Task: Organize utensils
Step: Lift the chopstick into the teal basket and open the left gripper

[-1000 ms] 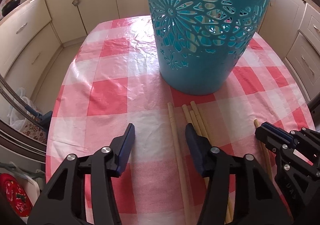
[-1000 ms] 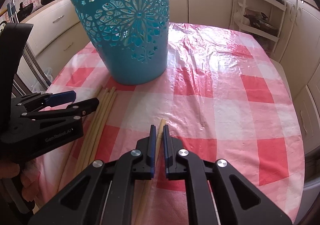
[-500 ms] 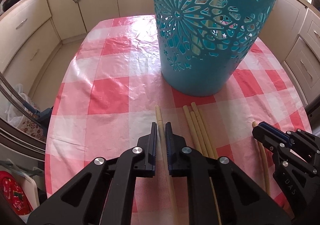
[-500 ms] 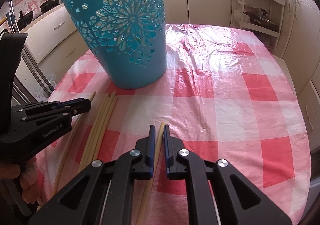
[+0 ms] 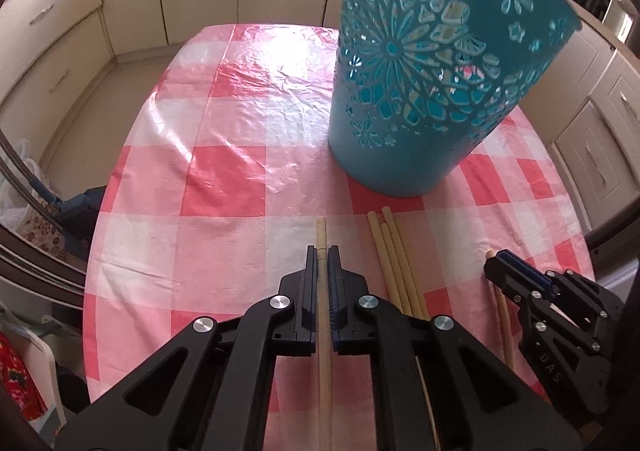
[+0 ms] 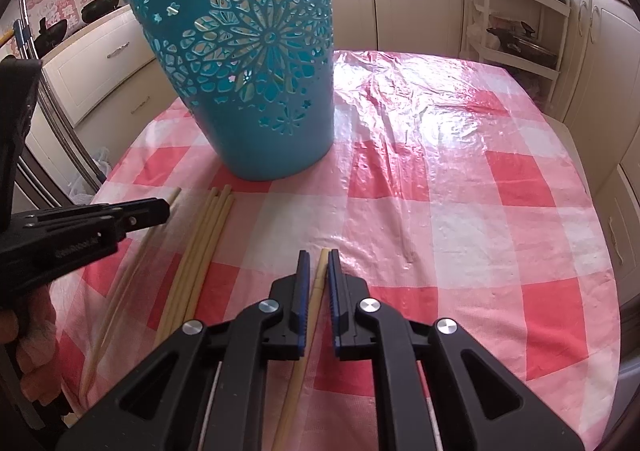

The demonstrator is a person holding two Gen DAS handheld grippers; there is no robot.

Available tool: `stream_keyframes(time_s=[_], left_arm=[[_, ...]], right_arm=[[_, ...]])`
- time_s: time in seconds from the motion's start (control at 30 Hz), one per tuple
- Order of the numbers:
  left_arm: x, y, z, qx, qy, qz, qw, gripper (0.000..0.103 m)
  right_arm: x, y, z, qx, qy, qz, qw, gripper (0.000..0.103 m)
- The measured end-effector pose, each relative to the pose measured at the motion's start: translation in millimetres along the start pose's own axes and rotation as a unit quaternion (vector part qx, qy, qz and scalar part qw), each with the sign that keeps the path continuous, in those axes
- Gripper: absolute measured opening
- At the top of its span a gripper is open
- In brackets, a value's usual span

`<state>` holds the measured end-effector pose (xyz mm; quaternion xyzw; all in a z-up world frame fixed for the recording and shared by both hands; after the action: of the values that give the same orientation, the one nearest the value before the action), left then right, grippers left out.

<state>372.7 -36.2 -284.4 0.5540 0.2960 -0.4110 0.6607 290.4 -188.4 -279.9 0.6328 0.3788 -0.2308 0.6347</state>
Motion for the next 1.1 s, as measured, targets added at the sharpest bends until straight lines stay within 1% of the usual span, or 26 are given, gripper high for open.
stream_keyframes(time_s=[0.1,0.2,0.4,0.5,0.6,0.7,0.8,0.97,1.1], left_arm=[[-26,6,-3,-0.008,-0.032,0.022,0.9992,0.005],[-58,11,-2,-0.021,-0.069,0.053,0.996,0.005],[-110,16,11,-0.031,-0.11,0.091,0.9893,0.005],[-142,39,17,-0.036,-0.134,0.127,0.9821,0.005],[-172,71,28,-0.038,-0.15,0.174,0.9725,0.005],[-194,106,42,-0.04,-0.154,0.221,0.9621,0.005],[-202,141,57,-0.037,-0.149,0.266,0.9518,0.005],[-199,188,75,-0.044,-0.127,0.33,0.9345,0.005],[-185,212,80,-0.06,-0.111,0.361,0.9241,0.005]], right_arm=[[0,0,-2,-0.003,0.003,0.001,1.0,0.015],[1,0,-3,-0.004,0.004,0.001,1.0,0.016],[0,0,-2,0.0,0.008,0.003,1.0,0.016],[0,0,-2,-0.001,0.006,0.003,1.0,0.016],[0,0,-2,-0.002,0.005,0.003,1.0,0.016],[0,0,-2,-0.002,0.006,0.003,1.0,0.016],[-1,-1,-2,0.0,0.007,0.003,1.0,0.016],[-1,0,-4,-0.004,0.01,0.003,1.0,0.021],[-1,0,-7,-0.012,0.011,0.002,1.0,0.024]])
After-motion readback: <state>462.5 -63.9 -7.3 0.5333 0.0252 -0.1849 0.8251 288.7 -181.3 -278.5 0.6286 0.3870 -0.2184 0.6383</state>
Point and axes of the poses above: each gripper's, at about its wrist camera, not at the fingertips, and x roughly the way its jaws point, z to its right, y to its top, the point moved 6 cm from there along x, roughly the way its jaws point, and after that the axes turned 6 degrees about -x, right-handed, at the moved point
